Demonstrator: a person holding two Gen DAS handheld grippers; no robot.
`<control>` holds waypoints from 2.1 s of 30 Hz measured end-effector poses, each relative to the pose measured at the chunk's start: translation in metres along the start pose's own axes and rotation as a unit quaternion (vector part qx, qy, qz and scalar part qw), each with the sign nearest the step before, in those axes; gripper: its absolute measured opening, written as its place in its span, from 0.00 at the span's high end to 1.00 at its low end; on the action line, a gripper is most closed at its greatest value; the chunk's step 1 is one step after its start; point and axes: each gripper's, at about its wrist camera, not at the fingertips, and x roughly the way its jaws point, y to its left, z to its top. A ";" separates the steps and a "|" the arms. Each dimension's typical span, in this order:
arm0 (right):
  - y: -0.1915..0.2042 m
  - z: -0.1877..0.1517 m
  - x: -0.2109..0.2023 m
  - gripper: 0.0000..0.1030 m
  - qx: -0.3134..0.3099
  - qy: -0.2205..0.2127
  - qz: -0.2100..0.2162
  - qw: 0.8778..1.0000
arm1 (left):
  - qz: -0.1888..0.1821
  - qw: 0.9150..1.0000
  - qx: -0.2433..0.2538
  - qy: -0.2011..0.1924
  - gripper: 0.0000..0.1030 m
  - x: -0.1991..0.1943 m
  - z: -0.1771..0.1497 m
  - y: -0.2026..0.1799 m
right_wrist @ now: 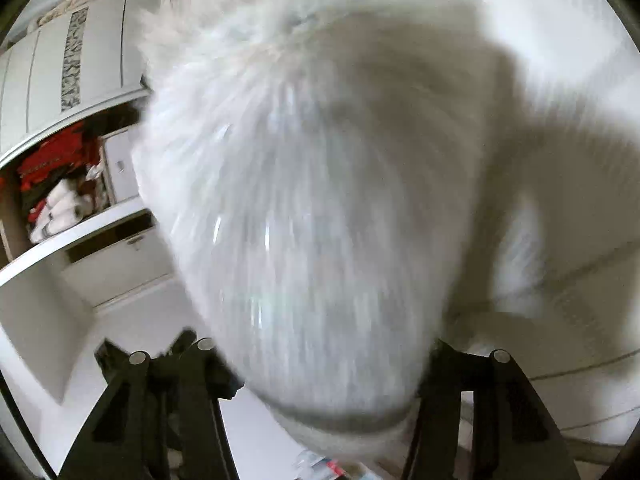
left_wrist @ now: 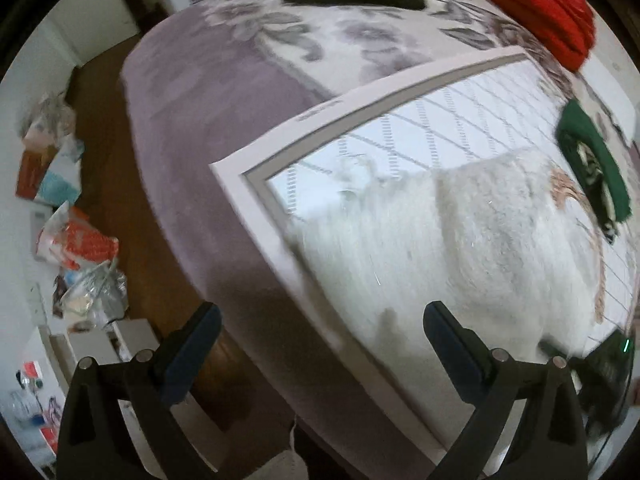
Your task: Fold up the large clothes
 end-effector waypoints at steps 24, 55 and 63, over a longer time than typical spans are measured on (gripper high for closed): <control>0.104 0.098 -0.016 0.52 -0.133 -0.085 -0.276 0.948 | -0.064 0.988 0.106 0.089 0.00 0.155 0.099 -0.190; 0.027 0.105 0.001 0.48 -0.026 0.003 0.132 0.991 | -0.253 0.956 0.143 0.047 0.77 0.096 0.080 -0.188; 0.070 0.102 -0.031 0.48 -0.024 -0.036 0.158 0.986 | -0.276 0.943 0.182 0.045 0.77 0.072 0.127 -0.220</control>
